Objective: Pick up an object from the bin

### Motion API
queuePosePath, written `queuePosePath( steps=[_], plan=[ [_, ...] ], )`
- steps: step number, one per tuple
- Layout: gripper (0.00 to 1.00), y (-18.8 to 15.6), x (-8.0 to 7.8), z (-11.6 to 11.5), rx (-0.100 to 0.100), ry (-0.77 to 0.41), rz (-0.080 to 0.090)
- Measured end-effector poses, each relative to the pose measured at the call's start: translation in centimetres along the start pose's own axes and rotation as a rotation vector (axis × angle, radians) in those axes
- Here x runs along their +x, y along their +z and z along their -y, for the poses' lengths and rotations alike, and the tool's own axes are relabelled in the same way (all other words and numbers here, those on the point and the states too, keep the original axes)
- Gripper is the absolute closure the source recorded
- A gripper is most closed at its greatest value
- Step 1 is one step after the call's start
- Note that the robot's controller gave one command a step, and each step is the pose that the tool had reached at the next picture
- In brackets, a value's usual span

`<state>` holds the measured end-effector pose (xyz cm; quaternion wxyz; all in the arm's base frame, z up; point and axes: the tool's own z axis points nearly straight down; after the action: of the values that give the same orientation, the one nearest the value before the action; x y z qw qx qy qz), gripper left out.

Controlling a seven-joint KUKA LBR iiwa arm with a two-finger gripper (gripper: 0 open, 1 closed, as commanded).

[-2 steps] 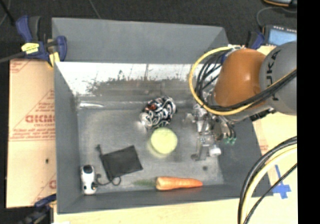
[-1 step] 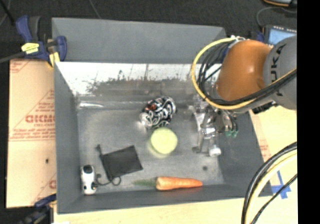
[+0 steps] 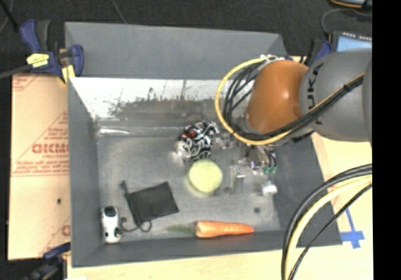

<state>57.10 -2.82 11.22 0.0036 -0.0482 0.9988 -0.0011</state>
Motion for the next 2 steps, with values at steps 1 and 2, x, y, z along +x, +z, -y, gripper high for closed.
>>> queuePosePath(
  steps=[1,2],
  plan=[
    [0.00,1.6,-0.5,-0.7,-0.001,-0.060,-0.005],
    [0.00,1.3,-0.9,-3.5,0.000,-0.219,-0.002]
  ],
)
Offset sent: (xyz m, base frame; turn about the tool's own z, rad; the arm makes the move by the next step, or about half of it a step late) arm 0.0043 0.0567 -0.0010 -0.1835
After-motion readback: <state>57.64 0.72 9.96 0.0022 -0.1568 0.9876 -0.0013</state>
